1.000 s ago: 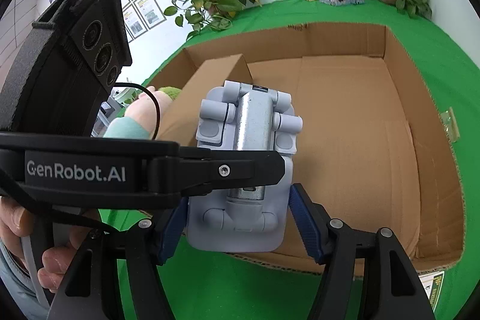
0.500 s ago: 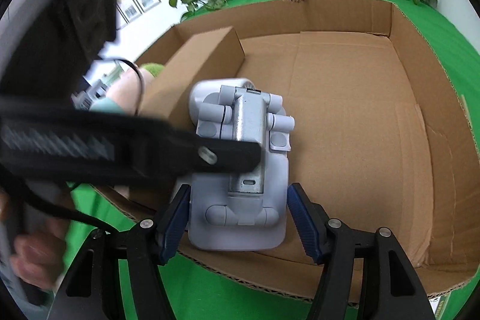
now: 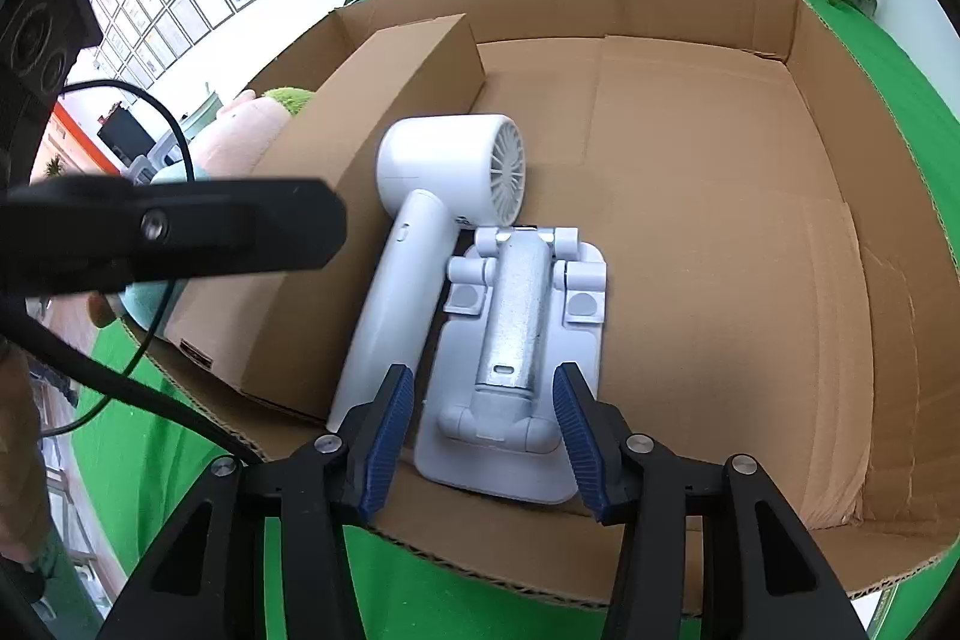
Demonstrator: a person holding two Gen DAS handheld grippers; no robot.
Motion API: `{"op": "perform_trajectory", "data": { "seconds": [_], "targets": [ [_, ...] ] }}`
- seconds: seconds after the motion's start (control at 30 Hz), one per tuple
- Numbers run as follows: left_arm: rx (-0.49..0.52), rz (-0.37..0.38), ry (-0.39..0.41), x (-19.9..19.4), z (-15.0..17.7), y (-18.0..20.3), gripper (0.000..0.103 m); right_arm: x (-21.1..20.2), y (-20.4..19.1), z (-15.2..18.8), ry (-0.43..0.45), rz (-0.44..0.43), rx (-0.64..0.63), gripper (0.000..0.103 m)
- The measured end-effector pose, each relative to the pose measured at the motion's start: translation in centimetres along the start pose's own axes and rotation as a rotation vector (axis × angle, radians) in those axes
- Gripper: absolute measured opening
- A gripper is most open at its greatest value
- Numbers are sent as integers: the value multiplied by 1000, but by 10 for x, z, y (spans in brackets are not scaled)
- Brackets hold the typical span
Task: Organize objects
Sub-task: 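Lower the phone stand beside the hair dryer and open the right gripper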
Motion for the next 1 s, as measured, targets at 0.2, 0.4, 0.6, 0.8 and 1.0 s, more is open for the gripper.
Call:
{"op": "perform_trajectory", "data": {
  "seconds": [0.2,0.4,0.6,0.8,1.0],
  "targets": [
    [11,2,22,-8,6,-6,39,-4,7,-4,14,15,24,45],
    [10,-4,45,-12,6,-12,39,9,6,-3,-34,35,21,22],
    [9,-2,49,-13,8,-14,39,9,8,-4,-39,37,66,22],
    [14,-9,55,-13,11,-13,39,9,9,-5,-39,21,115,22],
    [43,2,129,-23,12,-7,39,3,10,-6,-18,37,132,23]
  ]
}}
Point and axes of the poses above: each gripper's, at about its wrist camera, not at the fingertips, and x roughly the way its jaws point, y to its right, z to its underside, the point moved 10 cm from there along x, roughly the way its jaws point, and after that the axes turned 6 degrees about -x, right-handed, at the moved point
